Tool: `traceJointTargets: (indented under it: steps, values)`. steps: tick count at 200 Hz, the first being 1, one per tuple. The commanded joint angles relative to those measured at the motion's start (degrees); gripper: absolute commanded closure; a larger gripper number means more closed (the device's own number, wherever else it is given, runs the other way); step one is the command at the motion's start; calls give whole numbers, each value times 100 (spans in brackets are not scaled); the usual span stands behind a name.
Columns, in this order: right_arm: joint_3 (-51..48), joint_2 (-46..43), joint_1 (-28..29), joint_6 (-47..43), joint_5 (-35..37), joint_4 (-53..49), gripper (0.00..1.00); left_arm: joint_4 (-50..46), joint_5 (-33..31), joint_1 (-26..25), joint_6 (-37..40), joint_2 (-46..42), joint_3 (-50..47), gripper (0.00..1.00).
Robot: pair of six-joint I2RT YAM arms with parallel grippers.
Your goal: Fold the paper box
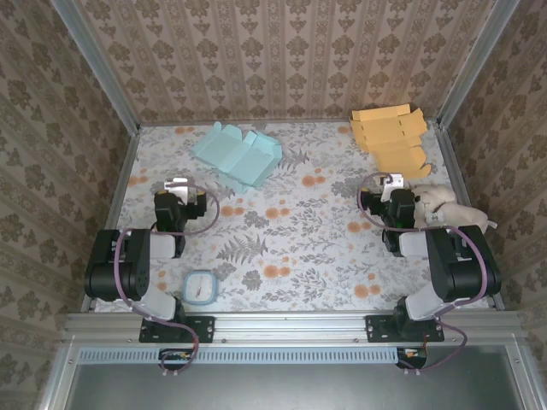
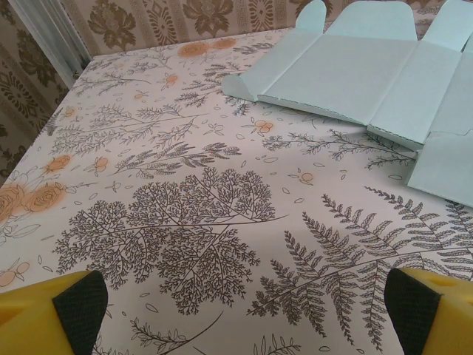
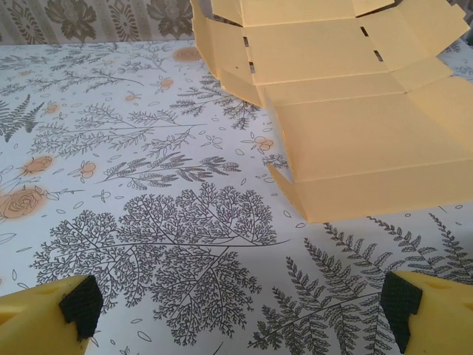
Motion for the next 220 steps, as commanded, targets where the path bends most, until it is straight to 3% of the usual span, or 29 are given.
traceJointTargets:
  steps: [1,220]
  values:
    - [51,-57,-6,-17,-96,25,0,136,-36,6,52,-58,-33,0]
    - [70,-51,-80,44,-228,9,0,-109,575,352,-155,-57,94,0]
